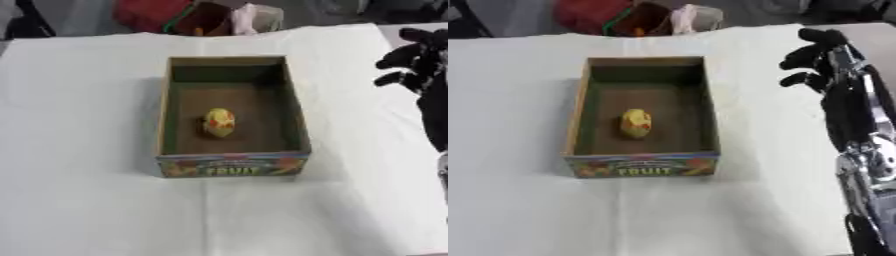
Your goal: Pick up objects on the table and place them in the box.
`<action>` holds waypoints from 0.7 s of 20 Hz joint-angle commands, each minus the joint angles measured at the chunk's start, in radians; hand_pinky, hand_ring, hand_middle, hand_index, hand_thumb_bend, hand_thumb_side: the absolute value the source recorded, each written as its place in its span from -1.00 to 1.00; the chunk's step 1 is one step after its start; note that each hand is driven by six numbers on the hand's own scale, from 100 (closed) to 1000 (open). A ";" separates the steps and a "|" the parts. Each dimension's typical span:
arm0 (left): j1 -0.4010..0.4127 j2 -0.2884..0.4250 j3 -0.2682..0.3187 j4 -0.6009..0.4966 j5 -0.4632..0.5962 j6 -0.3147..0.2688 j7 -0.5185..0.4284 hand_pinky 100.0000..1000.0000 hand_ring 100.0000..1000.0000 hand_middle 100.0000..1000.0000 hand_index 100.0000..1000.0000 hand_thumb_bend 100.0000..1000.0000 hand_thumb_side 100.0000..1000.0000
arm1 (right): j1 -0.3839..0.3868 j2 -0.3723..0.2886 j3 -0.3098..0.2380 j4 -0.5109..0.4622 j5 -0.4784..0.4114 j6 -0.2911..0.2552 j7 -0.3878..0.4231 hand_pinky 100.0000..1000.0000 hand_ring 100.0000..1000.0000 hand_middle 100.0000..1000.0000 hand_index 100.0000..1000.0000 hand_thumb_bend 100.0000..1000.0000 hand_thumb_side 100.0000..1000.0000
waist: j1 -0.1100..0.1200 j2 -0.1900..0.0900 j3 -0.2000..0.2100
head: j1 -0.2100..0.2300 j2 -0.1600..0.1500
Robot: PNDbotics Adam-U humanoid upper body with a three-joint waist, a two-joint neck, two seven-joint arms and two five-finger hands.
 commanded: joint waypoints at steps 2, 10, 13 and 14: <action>0.046 0.013 0.048 -0.021 0.015 -0.115 0.015 -0.23 -0.07 -0.04 0.44 -0.97 0.69 | -0.006 -0.012 -0.012 -0.020 -0.046 -0.046 -0.022 0.00 0.23 0.07 0.59 -1.00 0.77 | -0.006 -0.026 0.004 | -0.016 0.018; 0.102 -0.047 0.103 -0.021 0.020 -0.138 0.039 -0.20 0.02 0.05 0.42 -0.99 0.68 | 0.001 -0.007 -0.013 -0.020 -0.079 -0.106 -0.014 0.07 0.39 0.18 0.62 -1.00 0.79 | -0.010 -0.038 0.010 | -0.024 0.063; 0.106 -0.061 0.104 -0.021 0.007 -0.156 0.062 -0.20 0.01 0.05 0.42 -0.98 0.64 | 0.000 -0.002 -0.010 -0.020 -0.072 -0.115 0.009 0.07 0.42 0.22 0.64 -1.00 0.81 | -0.007 -0.037 0.008 | -0.018 0.057; 0.107 -0.063 0.102 -0.021 0.004 -0.166 0.066 -0.20 0.02 0.05 0.42 -0.93 0.66 | 0.000 -0.002 -0.010 -0.020 -0.071 -0.120 0.017 0.07 0.42 0.23 0.64 -1.00 0.82 | -0.006 -0.037 0.008 | -0.017 0.055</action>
